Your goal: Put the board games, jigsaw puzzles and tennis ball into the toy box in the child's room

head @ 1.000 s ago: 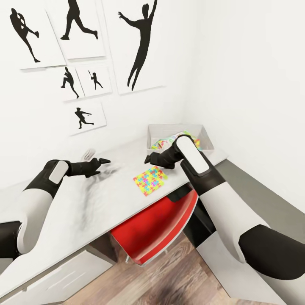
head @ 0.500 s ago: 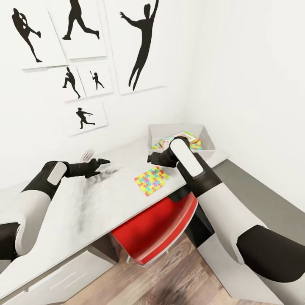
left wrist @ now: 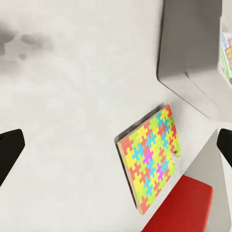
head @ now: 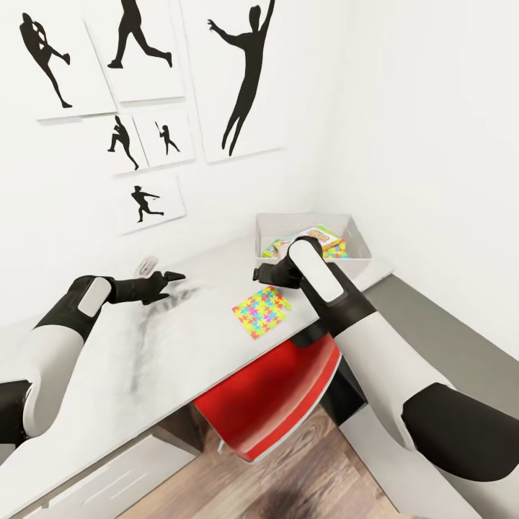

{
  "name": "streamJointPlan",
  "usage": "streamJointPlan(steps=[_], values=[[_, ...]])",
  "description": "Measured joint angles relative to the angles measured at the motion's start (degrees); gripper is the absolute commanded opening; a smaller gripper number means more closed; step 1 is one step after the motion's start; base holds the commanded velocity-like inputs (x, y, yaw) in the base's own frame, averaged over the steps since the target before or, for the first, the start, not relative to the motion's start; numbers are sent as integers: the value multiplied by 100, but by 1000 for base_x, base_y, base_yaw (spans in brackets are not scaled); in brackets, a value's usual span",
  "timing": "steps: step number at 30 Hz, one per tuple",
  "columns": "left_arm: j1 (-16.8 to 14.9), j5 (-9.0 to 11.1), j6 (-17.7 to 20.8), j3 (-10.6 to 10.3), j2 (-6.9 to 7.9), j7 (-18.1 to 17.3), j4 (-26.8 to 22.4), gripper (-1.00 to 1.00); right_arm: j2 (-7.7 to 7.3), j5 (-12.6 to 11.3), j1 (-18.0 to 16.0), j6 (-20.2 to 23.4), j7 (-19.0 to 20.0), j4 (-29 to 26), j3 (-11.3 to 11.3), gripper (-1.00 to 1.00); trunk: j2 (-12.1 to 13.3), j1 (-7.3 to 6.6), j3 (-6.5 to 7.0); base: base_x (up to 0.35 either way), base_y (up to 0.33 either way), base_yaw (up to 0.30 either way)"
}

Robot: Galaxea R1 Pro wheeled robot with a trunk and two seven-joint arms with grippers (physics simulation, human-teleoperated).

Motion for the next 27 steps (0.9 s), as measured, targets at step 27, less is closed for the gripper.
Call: streamJointPlan(steps=[27], values=[[150, 0, -9, 14, 9, -2, 0, 100, -70, 10, -3, -377, 72, 153, -1, 100, 0, 0, 0, 7, 62, 0]])
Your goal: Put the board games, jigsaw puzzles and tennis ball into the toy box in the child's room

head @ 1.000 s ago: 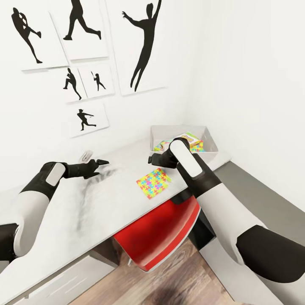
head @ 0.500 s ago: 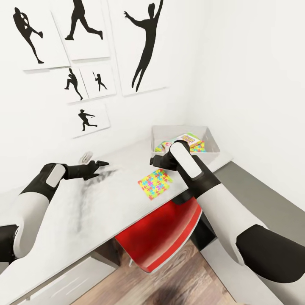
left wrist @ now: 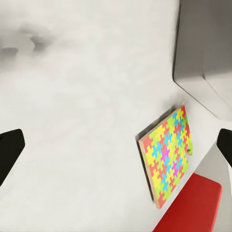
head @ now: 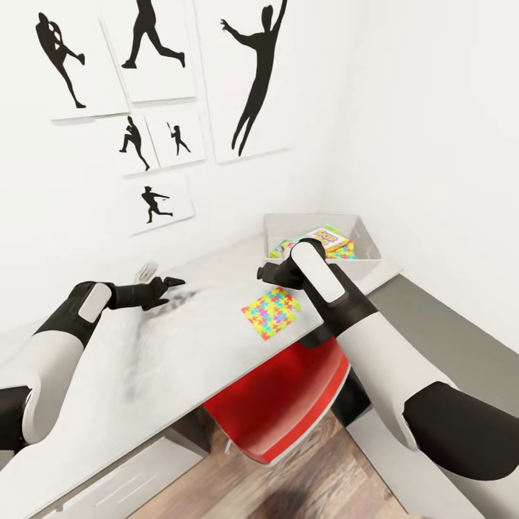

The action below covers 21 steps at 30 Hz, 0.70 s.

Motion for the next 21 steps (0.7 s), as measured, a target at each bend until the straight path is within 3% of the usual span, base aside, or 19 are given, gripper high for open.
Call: streamJointPlan(steps=[21], values=[[42, 29, 1, -2, 48, -7, -1, 100, -33, -1, -9, -142, 4, 73, -11, 100, 0, 0, 0, 0, 21, 0]])
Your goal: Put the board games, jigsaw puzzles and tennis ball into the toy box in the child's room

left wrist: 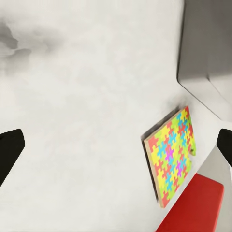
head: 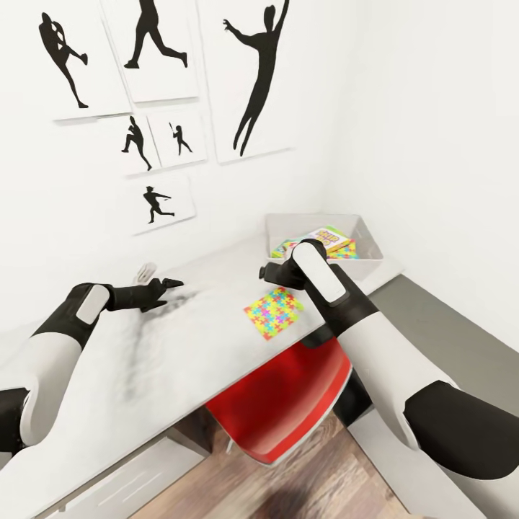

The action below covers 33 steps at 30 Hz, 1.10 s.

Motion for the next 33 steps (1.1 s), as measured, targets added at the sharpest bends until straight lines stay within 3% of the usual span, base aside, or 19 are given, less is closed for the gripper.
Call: streamJointPlan(steps=[25, 29, 33], values=[[2, 17, -1, -4, 6, -1, -5, 100, -14, 7, 0, -133, 0, 16, 9, 100, 0, 0, 14, 0, 95, 0], [2, 19, -1, -4, 6, -1, -4, 100, -11, 80, 4, -140, -3, 59, 10, 100, 0, 0, 38, 0, 5, 0], [2, 23, -1, -4, 6, -1, -3, 100, -11, 351, 7, -234, 3, 118, 10, 100, 0, 0, 70, 0, 1, 0]])
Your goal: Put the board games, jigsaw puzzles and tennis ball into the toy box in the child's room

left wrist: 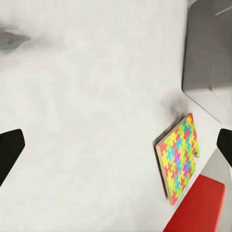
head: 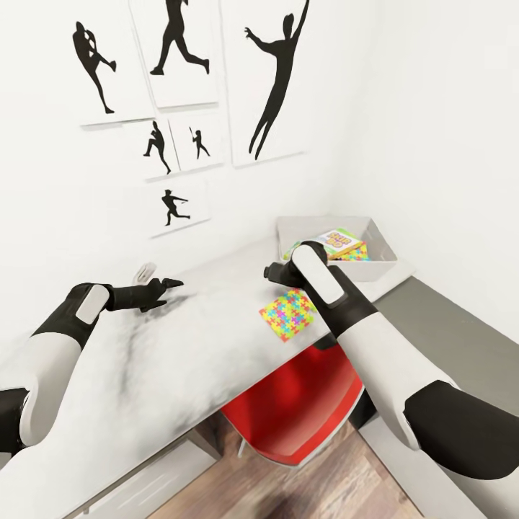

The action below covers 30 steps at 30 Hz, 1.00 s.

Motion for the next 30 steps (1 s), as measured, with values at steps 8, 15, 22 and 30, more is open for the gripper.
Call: streamJointPlan(steps=[8, 15, 22, 30], values=[[0, 0, 0, 2, 0, 0, 0, 100, -15, 320, 1, -279, 285, 152, -1, 100, 0, 0, 43, 0, 0, 0], [0, 1, 0, 0, 0, 0, 2, 100, -20, 367, 1, -356, 500, 391, -5, 100, 1, 0, 49, 0, 0, 0], [0, 1, 0, 0, 0, 0, 1, 100, -20, 371, 1, -430, 528, 678, -1, 100, 1, 0, 50, 0, 0, 0], [0, 2, 0, -2, 0, 0, 1, 100, -21, 370, 1, -571, 705, 876, 11, 100, 1, 0, 50, 0, 0, 0]])
